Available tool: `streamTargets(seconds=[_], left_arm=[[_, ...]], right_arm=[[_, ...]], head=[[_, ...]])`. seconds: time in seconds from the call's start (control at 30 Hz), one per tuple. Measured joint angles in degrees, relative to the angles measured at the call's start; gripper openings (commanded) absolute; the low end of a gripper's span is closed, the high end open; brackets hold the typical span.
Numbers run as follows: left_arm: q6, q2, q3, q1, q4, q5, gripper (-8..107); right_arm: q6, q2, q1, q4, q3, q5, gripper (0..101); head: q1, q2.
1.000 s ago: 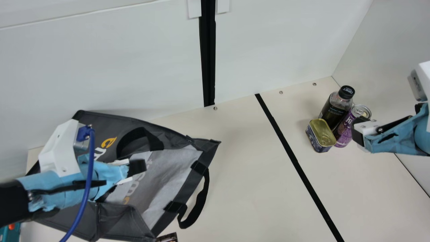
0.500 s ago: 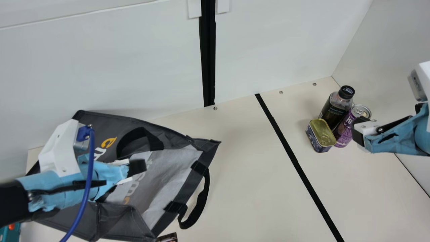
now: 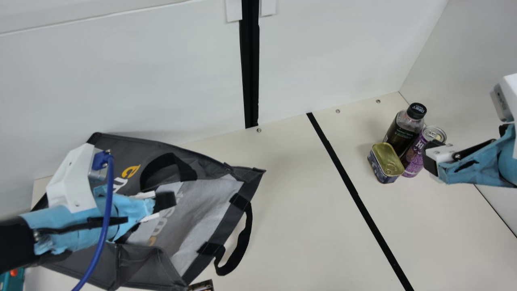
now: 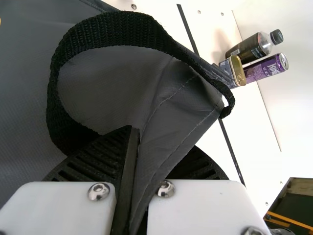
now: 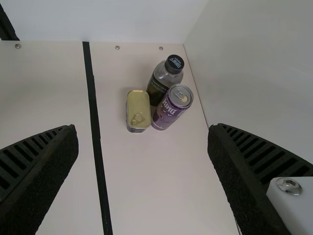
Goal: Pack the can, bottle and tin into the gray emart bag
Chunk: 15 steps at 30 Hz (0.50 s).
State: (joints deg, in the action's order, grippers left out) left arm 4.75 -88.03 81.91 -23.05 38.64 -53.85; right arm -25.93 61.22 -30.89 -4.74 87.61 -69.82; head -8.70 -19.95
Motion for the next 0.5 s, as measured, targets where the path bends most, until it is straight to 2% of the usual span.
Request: streamTargets(seconds=[0.27,0.5], left_arm=[[0.0,0.0,0.0,0.0,0.0,0.0,10],[0.0,0.0,0.0,0.0,0.0,0.0,10]], right_arm=[[3.29,-0.2,3.42,3.68,-1.28,0.67,91],[4.32,1.25,2.86,5.79,-2.05,1.59,91]], head=[[0.0,0.0],[0.0,0.0]])
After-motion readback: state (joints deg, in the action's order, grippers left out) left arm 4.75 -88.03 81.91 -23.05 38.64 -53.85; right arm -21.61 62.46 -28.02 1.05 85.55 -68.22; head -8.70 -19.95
